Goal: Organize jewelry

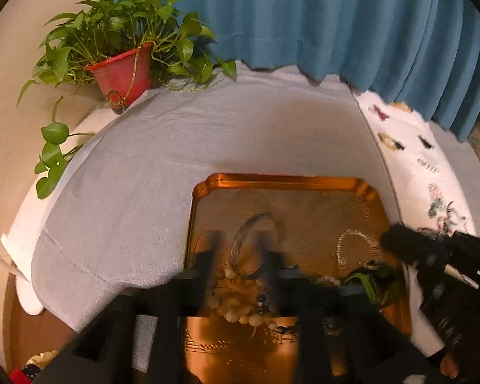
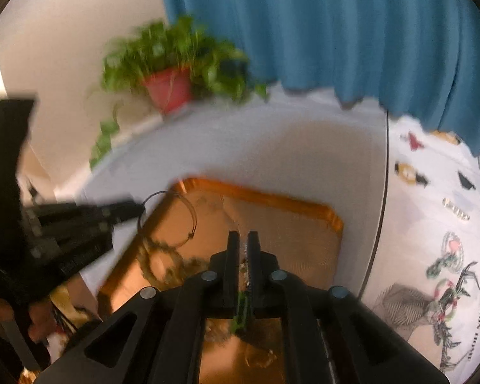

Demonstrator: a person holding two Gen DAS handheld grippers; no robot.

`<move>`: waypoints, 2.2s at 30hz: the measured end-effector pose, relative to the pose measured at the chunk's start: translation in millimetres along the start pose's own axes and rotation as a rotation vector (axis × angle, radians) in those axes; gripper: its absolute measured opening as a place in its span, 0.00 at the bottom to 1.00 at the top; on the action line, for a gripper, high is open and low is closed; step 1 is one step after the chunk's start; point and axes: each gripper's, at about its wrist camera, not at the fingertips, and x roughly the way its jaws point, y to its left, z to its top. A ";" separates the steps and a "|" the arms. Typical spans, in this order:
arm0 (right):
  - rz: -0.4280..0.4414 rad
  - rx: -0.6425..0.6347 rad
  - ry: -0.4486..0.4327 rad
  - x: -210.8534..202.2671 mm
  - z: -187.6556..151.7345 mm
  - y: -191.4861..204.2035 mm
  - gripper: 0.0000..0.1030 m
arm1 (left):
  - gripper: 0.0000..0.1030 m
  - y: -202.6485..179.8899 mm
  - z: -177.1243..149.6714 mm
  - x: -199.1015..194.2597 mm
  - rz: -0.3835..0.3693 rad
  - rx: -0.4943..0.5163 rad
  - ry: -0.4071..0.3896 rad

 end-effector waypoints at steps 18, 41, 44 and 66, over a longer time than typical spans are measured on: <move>-0.070 0.130 -0.038 -139.0 -82.7 0.6 0.68 | 0.98 -22.2 -91.9 -124.3 0.026 -0.047 0.027; -0.045 0.132 -0.216 -273.1 -159.6 17.0 0.77 | 0.99 -81.8 -154.0 -241.1 0.071 0.085 -0.134; -0.035 0.156 -0.208 -268.5 -160.0 9.3 0.77 | 0.99 -81.0 -152.3 -237.0 0.075 0.085 -0.124; -0.256 0.453 -0.014 -110.0 -124.7 -222.6 0.53 | 0.99 -124.5 -52.5 -122.1 0.126 0.095 -0.060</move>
